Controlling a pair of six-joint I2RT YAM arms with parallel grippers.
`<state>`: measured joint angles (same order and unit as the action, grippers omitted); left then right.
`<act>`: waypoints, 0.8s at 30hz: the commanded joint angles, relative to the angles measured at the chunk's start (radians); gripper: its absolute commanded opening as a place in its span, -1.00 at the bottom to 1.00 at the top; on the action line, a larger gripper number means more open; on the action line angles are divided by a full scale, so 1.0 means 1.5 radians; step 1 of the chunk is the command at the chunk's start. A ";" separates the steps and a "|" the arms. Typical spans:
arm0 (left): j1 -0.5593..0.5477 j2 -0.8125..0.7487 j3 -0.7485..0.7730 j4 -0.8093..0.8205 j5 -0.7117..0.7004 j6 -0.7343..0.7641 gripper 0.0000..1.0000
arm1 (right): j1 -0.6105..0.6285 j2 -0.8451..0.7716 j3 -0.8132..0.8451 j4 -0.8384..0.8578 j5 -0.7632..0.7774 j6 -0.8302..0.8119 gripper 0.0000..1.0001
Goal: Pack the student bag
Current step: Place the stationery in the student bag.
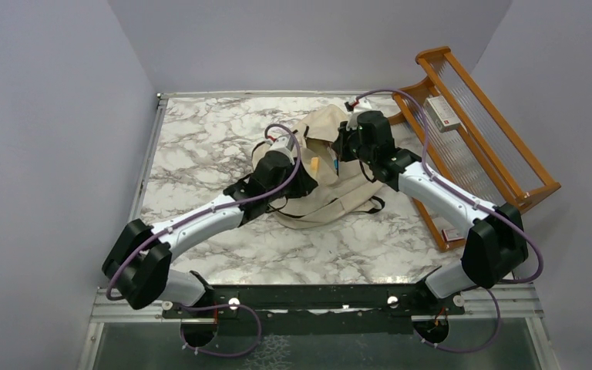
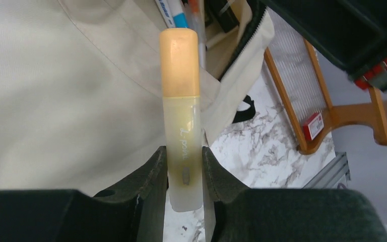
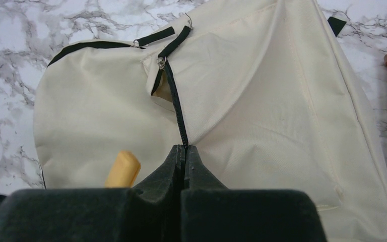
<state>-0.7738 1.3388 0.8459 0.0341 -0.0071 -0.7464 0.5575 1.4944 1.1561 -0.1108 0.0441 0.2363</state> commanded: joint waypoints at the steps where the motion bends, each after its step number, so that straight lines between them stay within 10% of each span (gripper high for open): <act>1: 0.038 0.064 0.054 0.016 0.050 -0.017 -0.58 | 0.006 -0.041 -0.009 0.016 -0.045 0.012 -0.99; 15: 0.111 0.336 0.271 0.169 0.170 -0.067 -0.57 | 0.006 -0.049 -0.021 0.040 -0.127 0.018 -0.99; 24: 0.117 0.385 0.316 0.174 0.168 -0.047 0.00 | 0.006 -0.043 -0.044 0.048 -0.102 0.019 -0.99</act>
<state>-0.6037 1.9068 1.2896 0.2276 0.2165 -0.8272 0.5537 1.4609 1.1076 -0.0895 -0.0700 0.2581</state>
